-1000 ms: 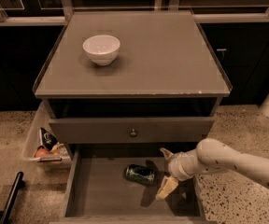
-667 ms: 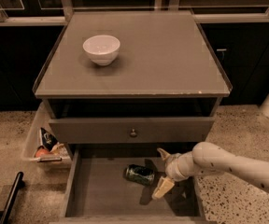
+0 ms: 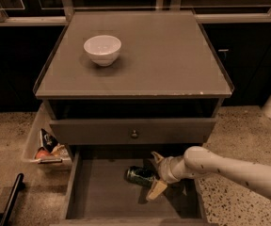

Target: Pick green can from middle drawer and place on counter

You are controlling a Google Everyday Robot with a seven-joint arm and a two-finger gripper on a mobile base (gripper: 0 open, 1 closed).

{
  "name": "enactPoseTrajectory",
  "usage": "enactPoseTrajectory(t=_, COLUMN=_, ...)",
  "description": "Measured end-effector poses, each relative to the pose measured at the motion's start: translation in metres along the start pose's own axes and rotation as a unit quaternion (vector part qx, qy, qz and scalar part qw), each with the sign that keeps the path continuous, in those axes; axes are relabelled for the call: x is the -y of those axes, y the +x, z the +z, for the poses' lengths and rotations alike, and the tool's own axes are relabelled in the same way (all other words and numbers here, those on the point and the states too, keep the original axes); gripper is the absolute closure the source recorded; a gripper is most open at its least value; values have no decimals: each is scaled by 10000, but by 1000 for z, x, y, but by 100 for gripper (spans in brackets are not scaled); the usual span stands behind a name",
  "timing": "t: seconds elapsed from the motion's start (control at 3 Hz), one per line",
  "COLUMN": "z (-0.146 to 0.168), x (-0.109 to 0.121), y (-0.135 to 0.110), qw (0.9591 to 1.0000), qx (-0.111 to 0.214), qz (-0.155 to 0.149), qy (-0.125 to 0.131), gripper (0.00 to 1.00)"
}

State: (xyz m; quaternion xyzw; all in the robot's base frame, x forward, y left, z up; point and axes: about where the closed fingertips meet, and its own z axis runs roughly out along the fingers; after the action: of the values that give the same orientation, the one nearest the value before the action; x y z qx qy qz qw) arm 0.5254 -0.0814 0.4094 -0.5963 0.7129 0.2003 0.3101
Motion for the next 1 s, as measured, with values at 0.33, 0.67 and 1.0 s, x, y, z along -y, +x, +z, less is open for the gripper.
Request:
enactPoseTrajectory(t=0.33, z=18, x=8, y=0, qw=9999, qx=100, qz=20, qy=32, gripper=0)
enactPoseTrajectory(t=0.67, z=30, x=15, y=-5, qw=9997, qx=191, qz=69, qy=104, gripper=0)
enactPoseTrajectory(t=1.0, z=41, x=15, y=-10, qw=9992, qx=294, qz=210, qy=195, gripper=0)
